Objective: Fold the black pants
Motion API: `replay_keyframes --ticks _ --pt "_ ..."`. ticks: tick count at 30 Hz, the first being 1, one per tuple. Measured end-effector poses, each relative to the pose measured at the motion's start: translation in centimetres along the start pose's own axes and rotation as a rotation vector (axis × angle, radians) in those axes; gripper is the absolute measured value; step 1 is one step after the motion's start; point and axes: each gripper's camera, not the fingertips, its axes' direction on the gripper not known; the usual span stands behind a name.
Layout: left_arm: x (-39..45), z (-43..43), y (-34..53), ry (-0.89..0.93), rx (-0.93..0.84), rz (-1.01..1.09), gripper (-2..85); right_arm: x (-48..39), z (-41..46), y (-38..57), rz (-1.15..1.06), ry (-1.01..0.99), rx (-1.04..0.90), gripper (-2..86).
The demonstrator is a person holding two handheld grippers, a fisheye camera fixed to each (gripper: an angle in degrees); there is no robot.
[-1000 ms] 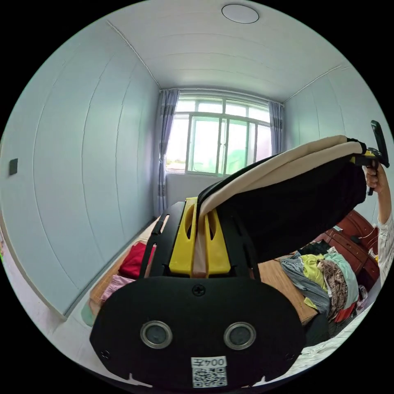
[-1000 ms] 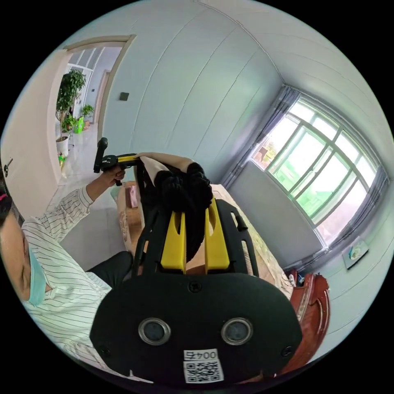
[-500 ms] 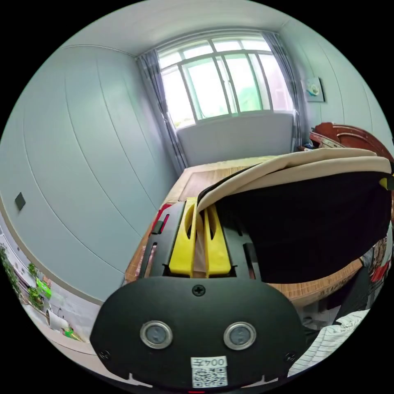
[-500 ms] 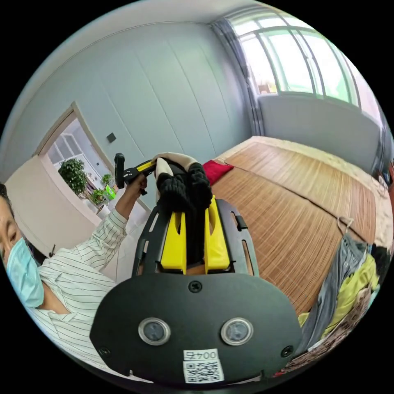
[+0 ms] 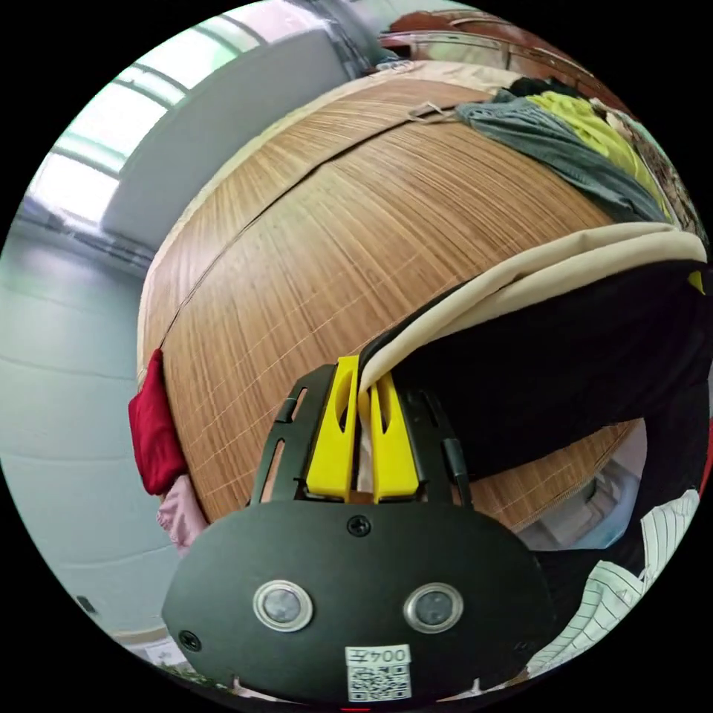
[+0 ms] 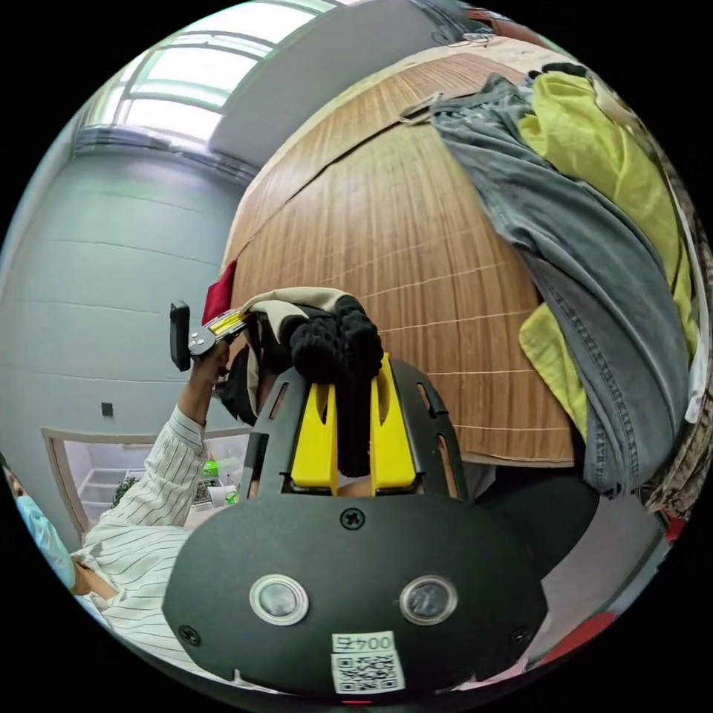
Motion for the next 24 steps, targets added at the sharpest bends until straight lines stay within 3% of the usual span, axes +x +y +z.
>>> replay_keyframes --ticks 8,14,18,22,24 --pt "8.4 6.2 -11.4 -0.164 -0.169 0.201 1.7 8.6 2.7 -5.9 0.001 0.167 -0.099 7.6" --pt "12.0 8.9 -12.6 -0.355 -0.242 0.331 3.4 10.6 5.6 -7.7 -0.014 0.273 -0.148 10.1" --pt "13.8 10.8 -12.3 -0.482 -0.285 0.406 3.8 11.1 3.7 -6.2 -0.012 0.326 -0.043 10.1" --pt "11.5 10.8 -12.3 -0.365 -0.293 0.350 3.2 9.2 1.7 -2.5 -0.087 0.436 0.117 7.8" --pt "8.1 10.4 -12.2 -0.183 -0.291 0.280 2.7 7.4 3.1 -1.3 -0.180 0.392 0.107 7.7"
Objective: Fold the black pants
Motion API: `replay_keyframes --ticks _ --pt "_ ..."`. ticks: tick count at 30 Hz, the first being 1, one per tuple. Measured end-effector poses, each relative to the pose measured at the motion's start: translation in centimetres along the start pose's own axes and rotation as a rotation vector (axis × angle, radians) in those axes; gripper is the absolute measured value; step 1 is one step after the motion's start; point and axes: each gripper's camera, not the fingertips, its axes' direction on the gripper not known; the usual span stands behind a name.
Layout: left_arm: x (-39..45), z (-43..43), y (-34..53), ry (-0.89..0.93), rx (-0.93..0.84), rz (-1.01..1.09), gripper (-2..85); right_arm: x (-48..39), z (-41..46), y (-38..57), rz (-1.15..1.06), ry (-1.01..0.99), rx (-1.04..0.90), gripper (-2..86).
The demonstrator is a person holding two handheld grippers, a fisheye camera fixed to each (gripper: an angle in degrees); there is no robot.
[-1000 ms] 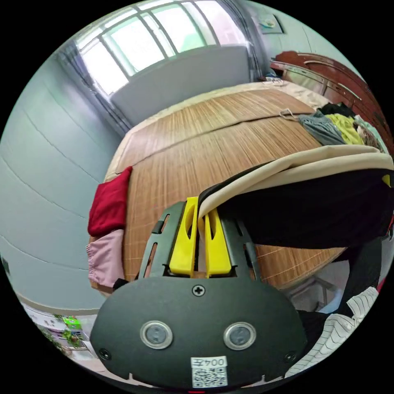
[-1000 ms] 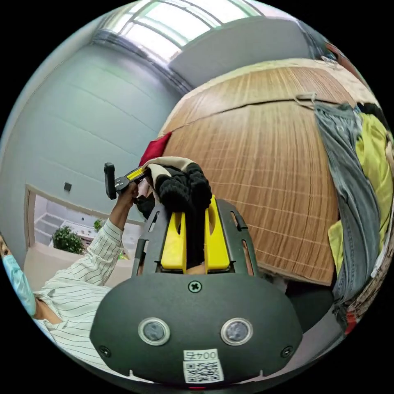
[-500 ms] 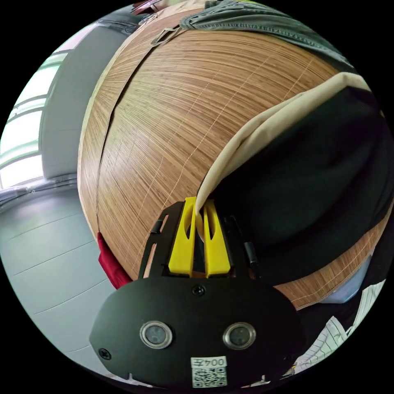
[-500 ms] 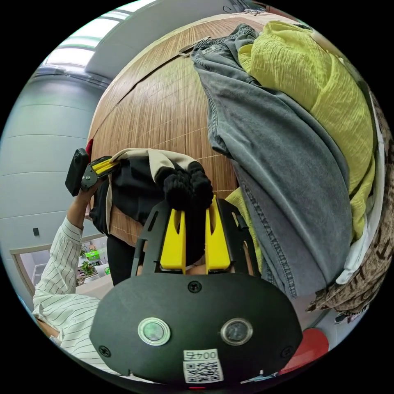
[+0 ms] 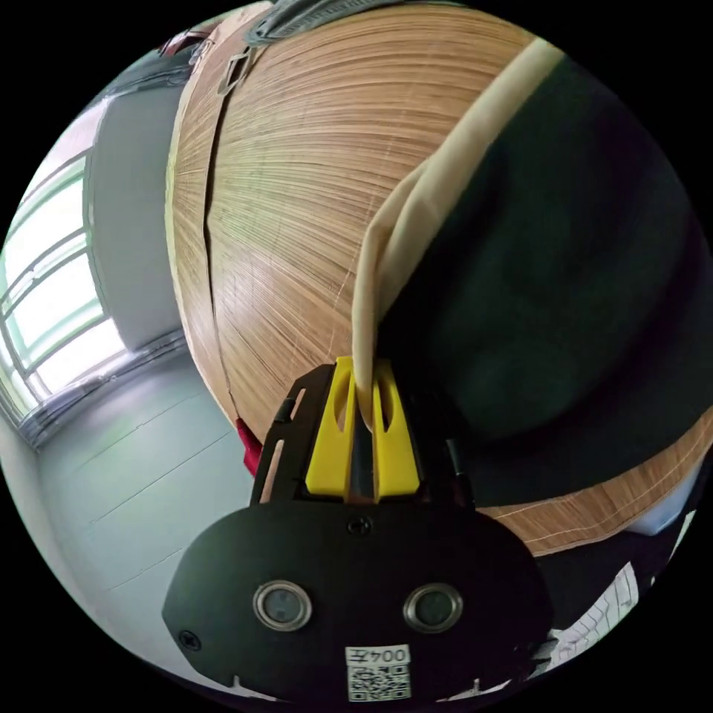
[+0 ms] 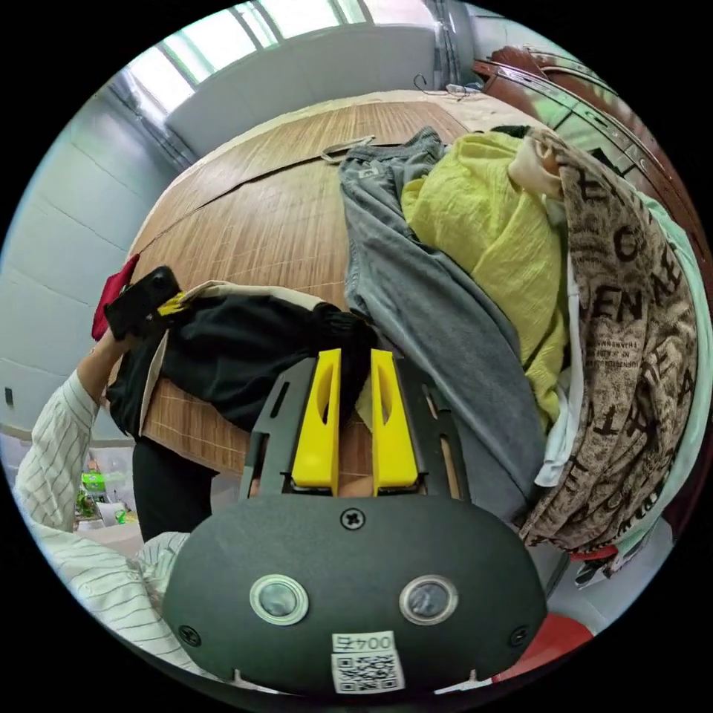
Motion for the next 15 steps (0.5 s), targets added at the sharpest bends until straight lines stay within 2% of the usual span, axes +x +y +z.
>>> replay_keyframes --ticks 1,6,10,15 --pt "-1.1 0.2 0.4 0.070 0.009 -0.022 2.7 -1.9 0.9 0.3 -0.064 -0.028 -0.002 7.7" --pt "-12.6 5.6 6.2 0.831 0.150 -0.350 6.0 -6.9 6.6 0.4 -0.176 -0.045 -0.066 7.4" --pt "-16.7 10.1 12.2 1.095 0.268 -0.503 7.8 -8.0 10.8 1.2 -0.227 0.090 -0.164 6.2" --pt "-20.8 15.7 22.4 1.339 0.520 -0.725 8.8 -8.2 11.9 1.8 -0.217 0.097 -0.181 5.3"
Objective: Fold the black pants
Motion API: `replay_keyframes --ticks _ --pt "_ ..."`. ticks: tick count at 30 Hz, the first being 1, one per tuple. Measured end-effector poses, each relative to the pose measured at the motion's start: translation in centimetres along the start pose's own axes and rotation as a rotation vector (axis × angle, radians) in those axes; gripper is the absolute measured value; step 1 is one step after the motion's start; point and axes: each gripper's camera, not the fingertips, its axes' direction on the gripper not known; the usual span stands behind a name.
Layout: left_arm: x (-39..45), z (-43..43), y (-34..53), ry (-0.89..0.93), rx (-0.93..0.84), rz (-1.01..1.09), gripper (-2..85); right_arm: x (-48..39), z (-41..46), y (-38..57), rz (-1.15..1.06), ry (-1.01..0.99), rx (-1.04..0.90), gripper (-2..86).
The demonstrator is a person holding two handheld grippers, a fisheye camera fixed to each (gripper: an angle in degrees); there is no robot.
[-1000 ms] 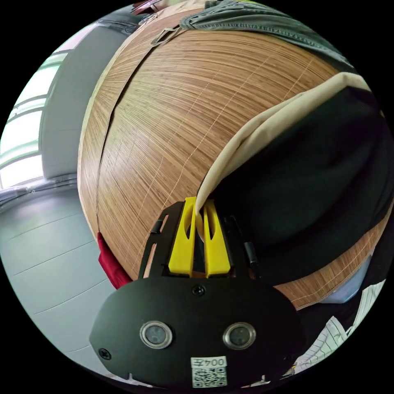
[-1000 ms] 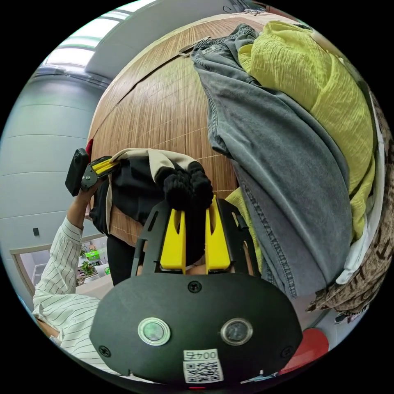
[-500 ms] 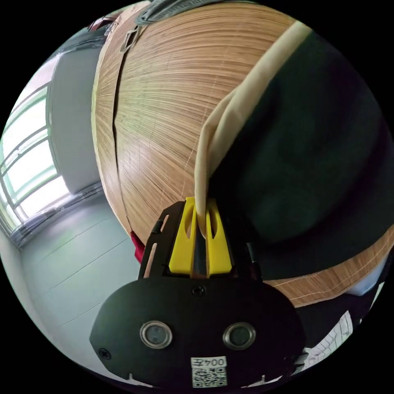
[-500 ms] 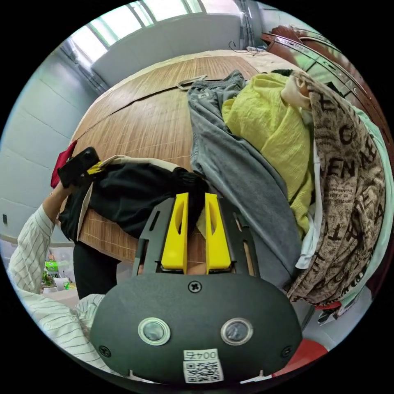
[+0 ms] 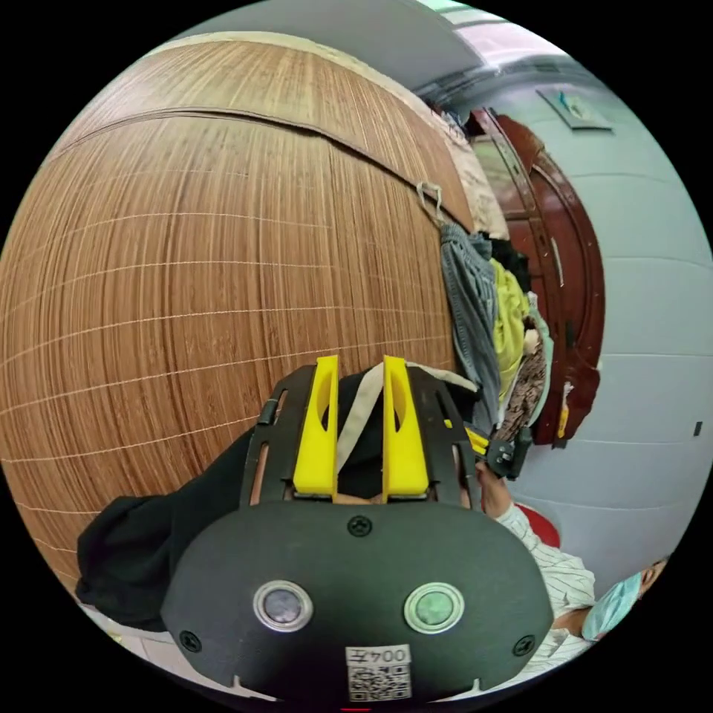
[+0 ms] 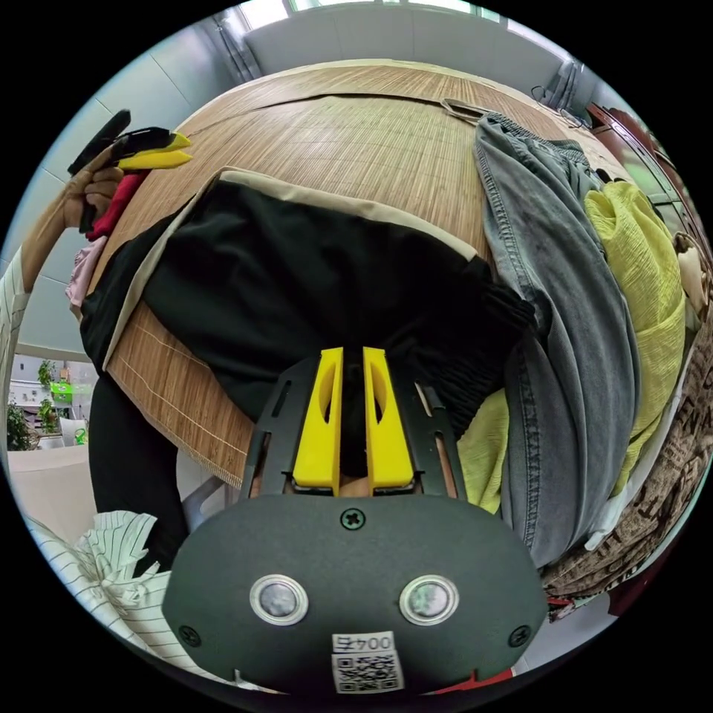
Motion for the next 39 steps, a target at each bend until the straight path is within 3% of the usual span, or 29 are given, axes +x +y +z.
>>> replay_keyframes --ticks 4,10,13,18,21,24,30,32,39 --pt "-1.5 -6.7 4.7 -0.117 0.047 0.108 8.2 -1.0 0.7 0.3 -0.012 0.016 -0.015 5.1" --pt "-8.2 -19.2 21.7 -0.302 0.180 0.193 6.5 -1.7 1.7 1.2 0.001 -0.006 -0.002 4.6" --pt "-14.0 -23.5 32.0 -0.346 0.240 0.115 6.4 -2.8 2.1 1.3 -0.008 0.029 -0.017 5.0" --pt "-24.6 -28.5 49.4 -0.197 0.510 -0.120 7.2 -4.6 2.7 1.4 -0.007 0.081 -0.037 5.3" --pt "-28.0 -29.5 55.7 -0.248 0.620 -0.225 8.8 -5.1 2.9 1.6 0.021 0.077 -0.042 5.3" --pt "-30.0 -29.9 58.9 -0.346 0.651 -0.299 11.6 -5.4 3.2 1.9 0.043 0.062 -0.042 5.3" --pt "-34.1 -31.7 62.1 -0.353 0.672 -0.485 16.7 -6.6 3.7 2.6 0.052 0.076 -0.036 5.3" --pt "-35.0 -32.6 63.4 -0.308 0.707 -0.525 17.7 -7.0 3.8 2.7 0.053 0.078 -0.037 5.3" --pt "-39.4 -33.4 67.1 0.141 0.797 -0.579 16.0 -8.0 4.4 3.3 0.060 0.070 -0.022 5.2"
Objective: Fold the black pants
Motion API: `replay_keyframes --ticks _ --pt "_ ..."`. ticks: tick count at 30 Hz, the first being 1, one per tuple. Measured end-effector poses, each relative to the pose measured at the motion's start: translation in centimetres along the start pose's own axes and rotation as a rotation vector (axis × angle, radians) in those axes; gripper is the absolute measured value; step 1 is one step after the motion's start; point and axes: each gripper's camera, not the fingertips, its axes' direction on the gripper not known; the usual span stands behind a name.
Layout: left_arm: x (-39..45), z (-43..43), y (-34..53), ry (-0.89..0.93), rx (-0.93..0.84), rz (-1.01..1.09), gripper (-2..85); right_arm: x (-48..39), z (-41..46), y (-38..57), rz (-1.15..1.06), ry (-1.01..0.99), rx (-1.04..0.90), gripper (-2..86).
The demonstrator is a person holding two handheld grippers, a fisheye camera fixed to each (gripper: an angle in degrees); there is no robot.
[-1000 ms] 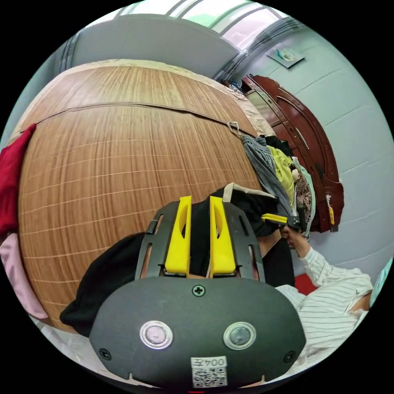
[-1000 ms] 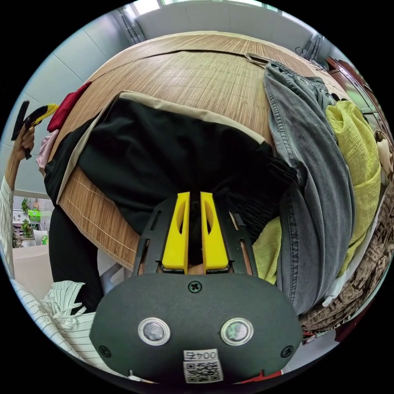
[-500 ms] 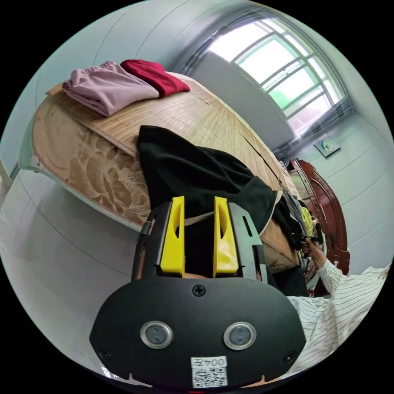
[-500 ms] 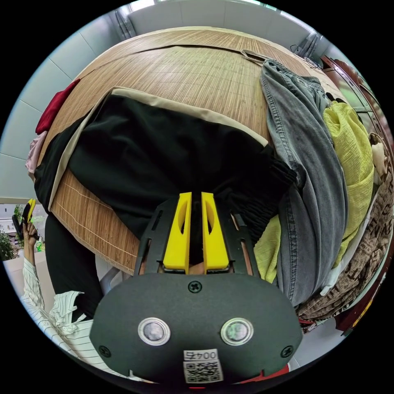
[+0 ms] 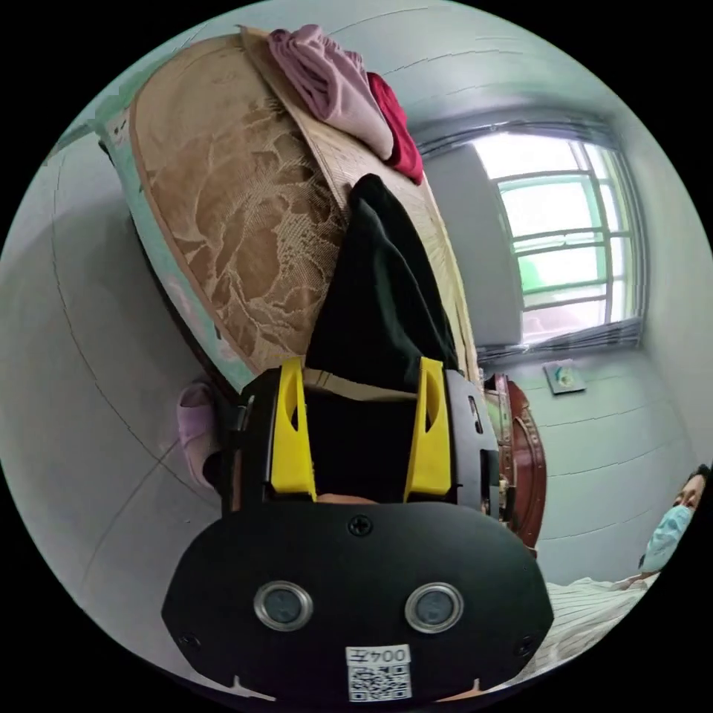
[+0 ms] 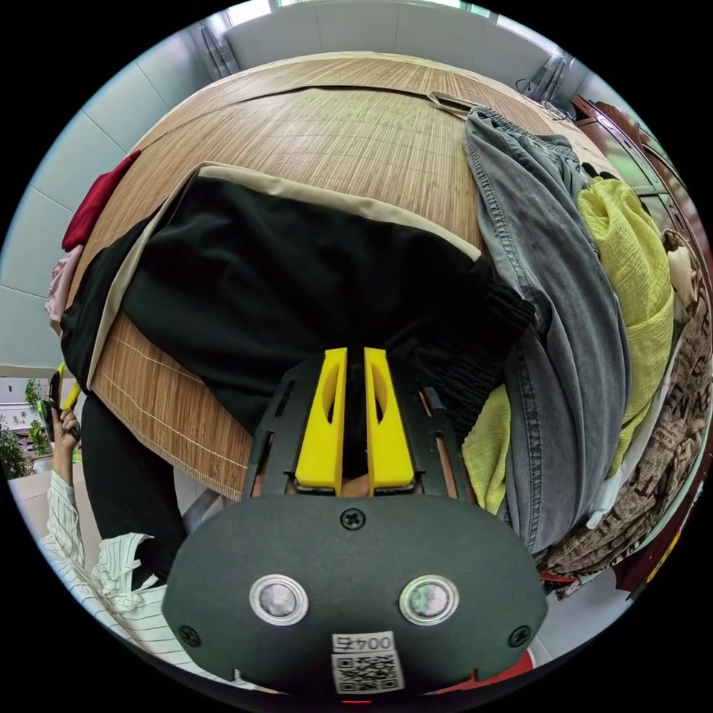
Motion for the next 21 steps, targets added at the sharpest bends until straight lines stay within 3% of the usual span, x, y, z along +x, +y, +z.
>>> replay_keyframes --ticks 3,8,15,21 --pt "1.8 -1.3 -0.8 -0.091 -0.029 0.063 4.9 -0.5 0.2 0.1 -0.002 0.005 -0.002 5.2" --pt "9.8 -3.9 -3.3 -0.286 -0.078 0.282 2.7 -1.0 0.5 0.2 0.004 -0.009 -0.002 5.2" --pt "20.4 -5.8 -12.3 -0.099 0.031 0.294 2.3 -2.0 1.1 0.0 -0.006 -0.012 -0.014 5.2" --pt "24.5 -1.7 -19.6 -0.144 0.086 0.227 2.2 -2.4 1.7 -0.3 -0.002 -0.040 -0.025 5.2"
